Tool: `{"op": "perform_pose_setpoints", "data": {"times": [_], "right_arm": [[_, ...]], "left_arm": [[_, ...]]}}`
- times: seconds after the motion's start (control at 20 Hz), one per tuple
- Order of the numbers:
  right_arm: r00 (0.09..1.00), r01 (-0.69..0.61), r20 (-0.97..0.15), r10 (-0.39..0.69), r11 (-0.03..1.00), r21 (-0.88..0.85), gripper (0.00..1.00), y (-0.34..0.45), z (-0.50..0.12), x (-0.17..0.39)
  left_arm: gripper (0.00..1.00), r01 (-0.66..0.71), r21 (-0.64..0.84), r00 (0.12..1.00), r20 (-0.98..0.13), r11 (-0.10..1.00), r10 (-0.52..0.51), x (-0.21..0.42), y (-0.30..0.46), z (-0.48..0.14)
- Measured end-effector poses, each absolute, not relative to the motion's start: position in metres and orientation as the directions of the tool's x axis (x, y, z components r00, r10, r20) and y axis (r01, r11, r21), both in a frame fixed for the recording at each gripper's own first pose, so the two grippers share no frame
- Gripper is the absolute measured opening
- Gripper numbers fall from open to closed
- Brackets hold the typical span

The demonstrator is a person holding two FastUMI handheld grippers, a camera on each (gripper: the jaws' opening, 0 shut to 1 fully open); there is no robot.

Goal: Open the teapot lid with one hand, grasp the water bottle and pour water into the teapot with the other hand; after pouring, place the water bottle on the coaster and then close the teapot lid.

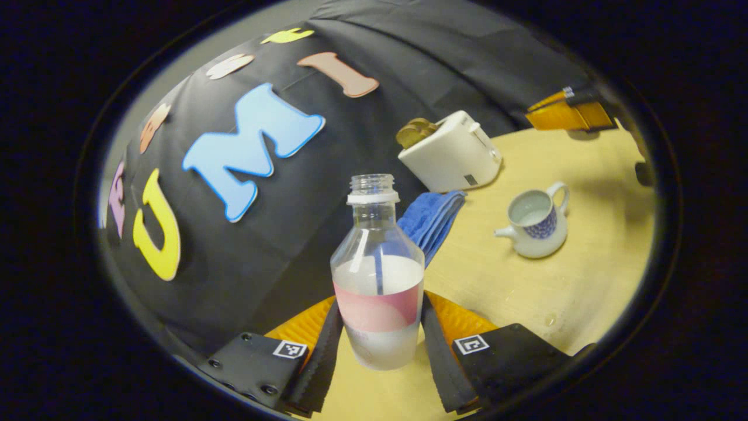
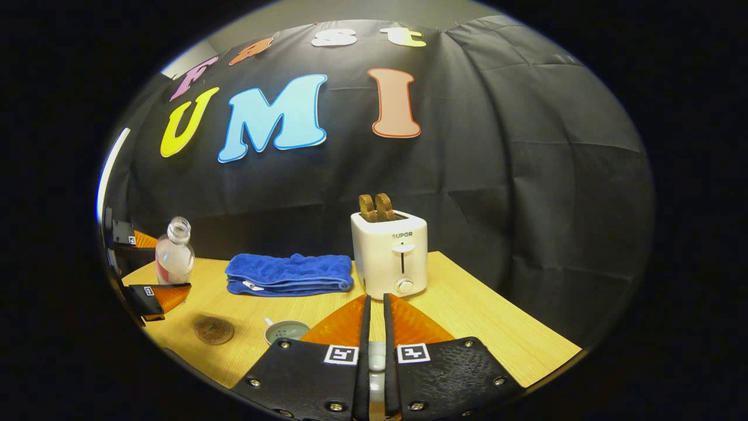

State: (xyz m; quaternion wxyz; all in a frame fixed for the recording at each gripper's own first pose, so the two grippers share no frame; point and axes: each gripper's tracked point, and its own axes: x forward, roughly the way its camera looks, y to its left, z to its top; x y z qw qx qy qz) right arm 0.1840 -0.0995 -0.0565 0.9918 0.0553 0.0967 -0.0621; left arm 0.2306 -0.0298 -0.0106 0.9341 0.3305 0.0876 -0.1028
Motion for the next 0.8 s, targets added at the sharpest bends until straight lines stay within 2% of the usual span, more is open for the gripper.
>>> {"op": "perform_pose_setpoints", "data": {"times": [0.2, 0.35, 0.45, 0.6, 0.8], "right_arm": [[0.976, 0.116, -0.197, -0.095, 0.989, 0.093, 0.1, -0.091, -0.058, 0.186], [0.975, 0.112, -0.202, -0.091, 0.989, 0.096, 0.1, -0.089, -0.06, 0.186], [0.975, 0.113, -0.204, -0.09, 0.988, 0.103, 0.1, -0.089, -0.061, 0.188], [0.975, 0.113, -0.203, -0.091, 0.989, 0.096, 0.1, -0.087, -0.061, 0.187], [0.975, 0.116, -0.2, -0.096, 0.989, 0.09, 0.1, -0.088, -0.06, 0.187]], "left_arm": [[0.85, 0.213, 0.303, 0.968, -0.193, 0.929, -0.159, 0.223, -0.028, -0.017], [0.84, 0.162, 0.131, 0.975, -0.176, 0.978, -0.138, 0.243, -0.016, -0.024], [0.84, 0.17, 0.02, 0.974, -0.156, 0.985, -0.165, 0.243, -0.017, -0.026], [0.83, 0.166, -0.01, 0.967, -0.192, 0.986, -0.165, 0.242, -0.019, -0.041], [0.83, 0.16, -0.029, 0.969, -0.188, 0.987, -0.163, 0.25, -0.019, -0.041]]}}
